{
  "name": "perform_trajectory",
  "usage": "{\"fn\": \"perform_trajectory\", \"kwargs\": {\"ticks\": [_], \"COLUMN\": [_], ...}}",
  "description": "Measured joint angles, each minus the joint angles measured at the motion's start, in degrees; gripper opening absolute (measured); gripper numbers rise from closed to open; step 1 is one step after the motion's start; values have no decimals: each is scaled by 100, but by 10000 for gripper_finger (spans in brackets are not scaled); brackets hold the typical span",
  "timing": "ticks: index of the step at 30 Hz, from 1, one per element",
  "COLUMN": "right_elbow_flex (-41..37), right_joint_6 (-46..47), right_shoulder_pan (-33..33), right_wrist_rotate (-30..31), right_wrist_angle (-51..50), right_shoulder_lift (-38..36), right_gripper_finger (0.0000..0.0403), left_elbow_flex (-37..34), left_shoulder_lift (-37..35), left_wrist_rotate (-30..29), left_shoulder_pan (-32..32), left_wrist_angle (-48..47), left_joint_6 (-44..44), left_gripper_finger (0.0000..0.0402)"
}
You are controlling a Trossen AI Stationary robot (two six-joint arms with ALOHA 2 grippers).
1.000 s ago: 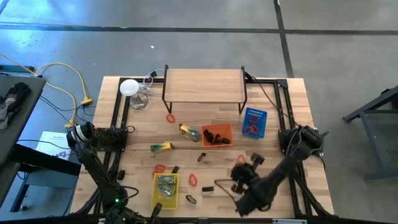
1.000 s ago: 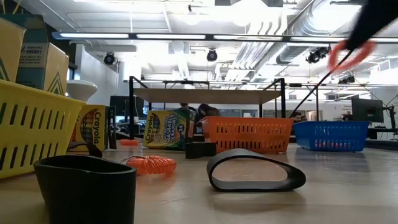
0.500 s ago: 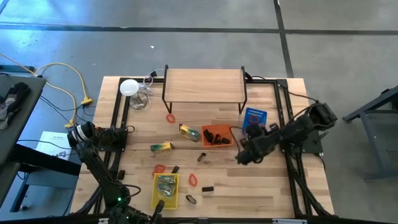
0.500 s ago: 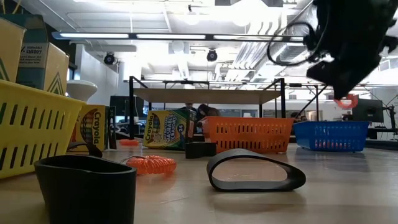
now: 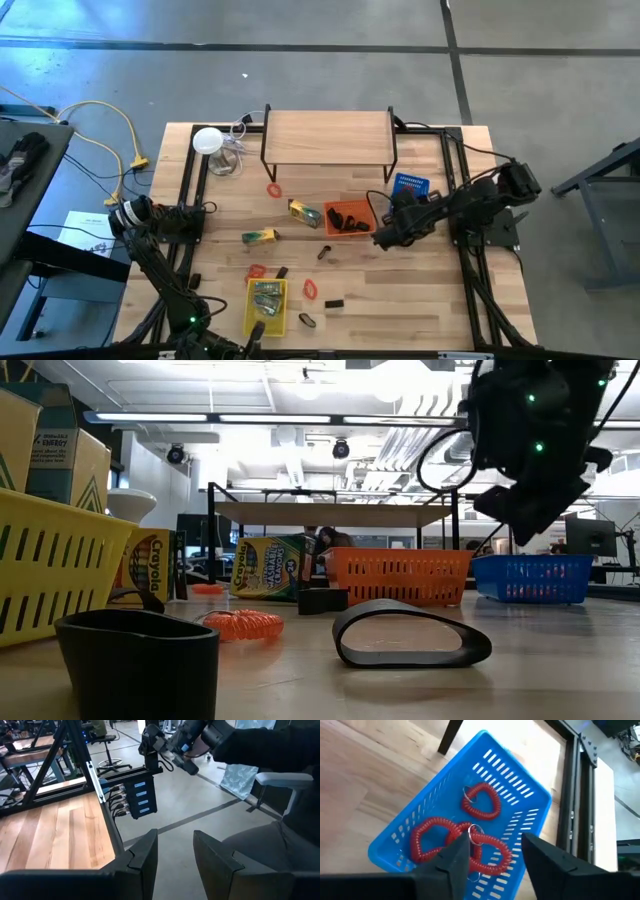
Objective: Pick & Place Office Desk Supplies
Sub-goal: Put the rubberband into the orange bin
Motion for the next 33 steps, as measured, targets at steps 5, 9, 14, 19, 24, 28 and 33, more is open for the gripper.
{"fn": "perform_trajectory", "kwargs": {"ticks": [5, 9, 14, 19, 24, 28, 33], "right_elbow_flex": [603, 1223, 1788, 1756, 1746, 1746, 1748], "right_joint_6": [-290, -960, -1186, -2093, -3306, -3991, -5049], "right_shoulder_pan": [14, 236, 952, 1753, 2180, 2412, 2532], "right_wrist_rotate": [-375, -691, -384, -222, -114, -129, -114], "right_wrist_angle": [-364, -186, 944, 2794, 4102, 4977, 6133], "right_shoulder_lift": [-192, -321, -396, -275, 116, 485, 1049], "right_gripper_finger": [193, 196, 193, 193, 193, 193, 193], "left_elbow_flex": [0, 0, 0, 0, 0, 0, 0], "left_shoulder_lift": [0, 1, 2, 0, 0, 0, 0], "left_wrist_rotate": [0, 1, 2, 2, 2, 2, 2], "left_shoulder_pan": [0, 20, 20, 20, 20, 20, 20], "left_wrist_angle": [-97, -248, -278, -307, -323, -323, -339], "left_joint_6": [60, 39, 27, -6, -235, -372, -387], "left_gripper_finger": [120, 120, 120, 120, 120, 120, 120]}}
